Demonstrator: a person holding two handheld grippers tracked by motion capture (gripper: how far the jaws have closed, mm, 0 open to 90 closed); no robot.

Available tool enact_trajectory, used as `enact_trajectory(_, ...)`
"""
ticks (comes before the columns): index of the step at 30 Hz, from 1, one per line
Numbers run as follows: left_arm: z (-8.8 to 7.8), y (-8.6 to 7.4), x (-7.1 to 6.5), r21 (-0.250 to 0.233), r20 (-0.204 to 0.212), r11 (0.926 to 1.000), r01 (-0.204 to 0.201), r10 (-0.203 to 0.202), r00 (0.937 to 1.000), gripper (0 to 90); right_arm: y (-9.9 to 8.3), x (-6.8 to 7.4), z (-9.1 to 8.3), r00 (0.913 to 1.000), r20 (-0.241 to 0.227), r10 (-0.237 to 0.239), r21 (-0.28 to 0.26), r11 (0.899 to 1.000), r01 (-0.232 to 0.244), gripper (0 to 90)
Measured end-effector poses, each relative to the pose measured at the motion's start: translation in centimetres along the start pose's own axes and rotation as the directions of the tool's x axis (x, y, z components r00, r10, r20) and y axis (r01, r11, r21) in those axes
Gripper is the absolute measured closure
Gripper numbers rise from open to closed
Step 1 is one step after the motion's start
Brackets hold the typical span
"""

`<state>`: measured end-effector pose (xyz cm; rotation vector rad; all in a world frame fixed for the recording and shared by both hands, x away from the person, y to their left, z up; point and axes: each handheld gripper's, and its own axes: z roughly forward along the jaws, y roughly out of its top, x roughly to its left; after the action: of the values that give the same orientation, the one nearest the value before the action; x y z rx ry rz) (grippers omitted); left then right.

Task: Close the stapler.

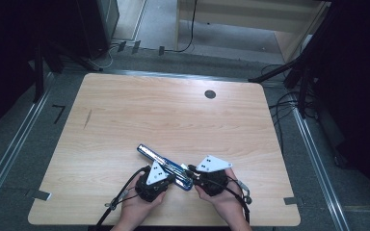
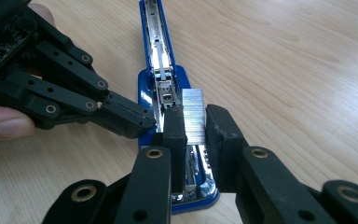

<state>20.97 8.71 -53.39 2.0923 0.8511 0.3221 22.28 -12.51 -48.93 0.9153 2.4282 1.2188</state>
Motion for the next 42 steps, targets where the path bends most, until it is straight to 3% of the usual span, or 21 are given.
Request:
enact_trajectory(15,0.0,0.0,0.0,0.001,-0.001,1.0,0.0,0.0,1.0,90.0,0.4,0.0,1.5,0.998,-0.06,-0.019,0.086,0.996,0.024,79.5)
enact_trajectory(24,0.0,0.0,0.0,0.001,-0.002,1.0,-0.005,0.005,1.0,90.0,0.9,0.1,1.6,0.9964,-0.062,-0.058,0.123,0.99,0.065,79.5)
enact_trajectory(42,0.0,0.0,0.0,0.0,-0.005,1.0,-0.006,0.006,1.0,90.0,0.9,0.0,2.0,0.9957,-0.071,-0.059,0.169,0.983,0.071,79.5)
